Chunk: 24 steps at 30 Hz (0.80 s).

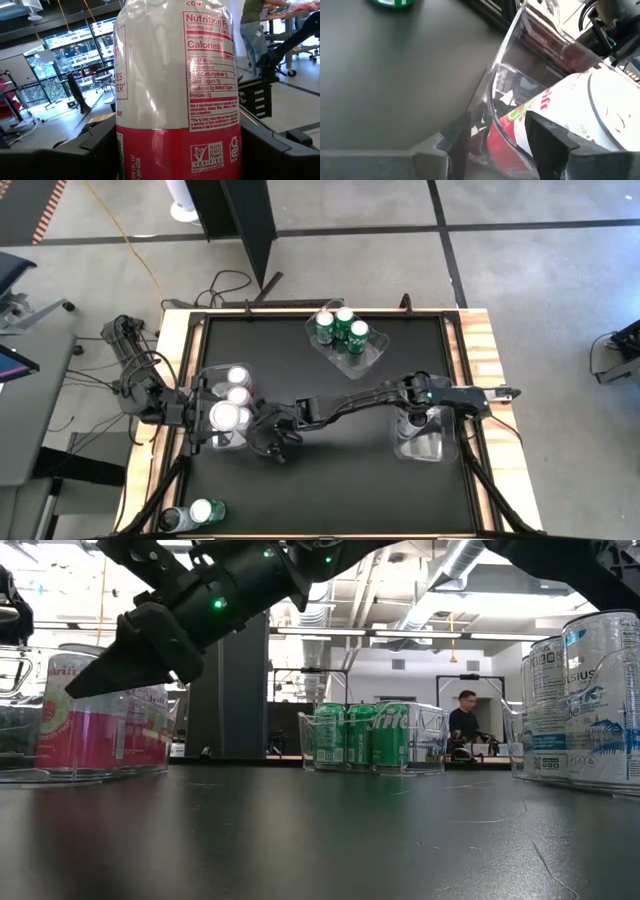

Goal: Sort soda cans
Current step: Put the pink white soda can into the left transparent bin

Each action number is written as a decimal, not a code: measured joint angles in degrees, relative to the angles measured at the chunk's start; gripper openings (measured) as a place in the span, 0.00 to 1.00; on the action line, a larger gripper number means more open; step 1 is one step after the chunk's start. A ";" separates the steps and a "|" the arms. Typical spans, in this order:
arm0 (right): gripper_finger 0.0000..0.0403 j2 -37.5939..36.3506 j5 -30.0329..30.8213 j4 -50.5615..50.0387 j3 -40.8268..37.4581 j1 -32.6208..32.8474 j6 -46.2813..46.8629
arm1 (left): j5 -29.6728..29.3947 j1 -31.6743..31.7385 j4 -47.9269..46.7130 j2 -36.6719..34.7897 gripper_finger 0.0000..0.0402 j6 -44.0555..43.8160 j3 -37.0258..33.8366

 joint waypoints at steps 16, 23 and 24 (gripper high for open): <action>0.38 -0.43 0.17 -4.33 0.11 0.48 -2.58 | -0.18 0.00 -0.35 0.00 0.71 -0.19 0.00; 0.37 -0.50 0.15 -6.11 0.13 0.57 -3.20 | -0.18 -0.01 -1.46 0.00 0.71 -0.91 0.00; 0.37 -0.50 0.16 -6.27 0.13 0.59 -3.21 | -0.18 0.00 -1.42 -0.01 0.71 -0.96 0.00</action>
